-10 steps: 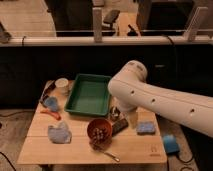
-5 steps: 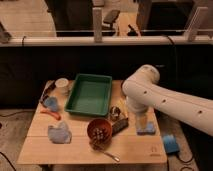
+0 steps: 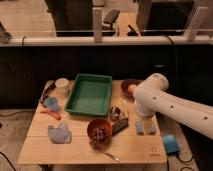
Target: Wipe tray with sponge
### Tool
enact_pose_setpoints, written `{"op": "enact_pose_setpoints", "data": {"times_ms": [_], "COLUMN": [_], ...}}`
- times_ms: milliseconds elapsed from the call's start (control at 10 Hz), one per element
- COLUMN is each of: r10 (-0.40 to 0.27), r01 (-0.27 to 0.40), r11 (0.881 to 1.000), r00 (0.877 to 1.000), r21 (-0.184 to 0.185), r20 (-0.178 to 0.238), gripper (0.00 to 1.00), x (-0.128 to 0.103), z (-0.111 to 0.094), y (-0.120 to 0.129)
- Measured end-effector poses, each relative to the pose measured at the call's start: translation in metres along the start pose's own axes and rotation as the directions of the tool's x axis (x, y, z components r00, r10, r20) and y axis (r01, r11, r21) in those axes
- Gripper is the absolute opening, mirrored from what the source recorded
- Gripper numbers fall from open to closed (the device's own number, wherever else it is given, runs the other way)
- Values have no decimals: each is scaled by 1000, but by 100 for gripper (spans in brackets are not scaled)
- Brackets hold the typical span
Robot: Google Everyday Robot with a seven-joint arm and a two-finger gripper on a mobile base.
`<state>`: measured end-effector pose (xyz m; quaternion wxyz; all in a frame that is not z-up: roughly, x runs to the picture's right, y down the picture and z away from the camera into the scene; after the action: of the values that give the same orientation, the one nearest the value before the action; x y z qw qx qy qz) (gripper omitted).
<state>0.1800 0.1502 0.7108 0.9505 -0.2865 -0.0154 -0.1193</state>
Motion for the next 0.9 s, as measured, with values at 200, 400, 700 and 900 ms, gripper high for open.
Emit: {"op": "enact_pose_setpoints", "data": {"times_ms": [200, 400, 700, 900], "r10": [33, 55, 75, 86], "r01": [-33, -57, -77, -88], "r11": [999, 998, 996, 996], "r00": [999, 997, 995, 994], "r21": [16, 30, 33, 24], "r20": [23, 46, 65, 74], "gripper": [80, 80, 80, 80], "x": [10, 18, 31, 37], "z": [26, 46, 72, 89], "y": [-1, -4, -1, 1]}}
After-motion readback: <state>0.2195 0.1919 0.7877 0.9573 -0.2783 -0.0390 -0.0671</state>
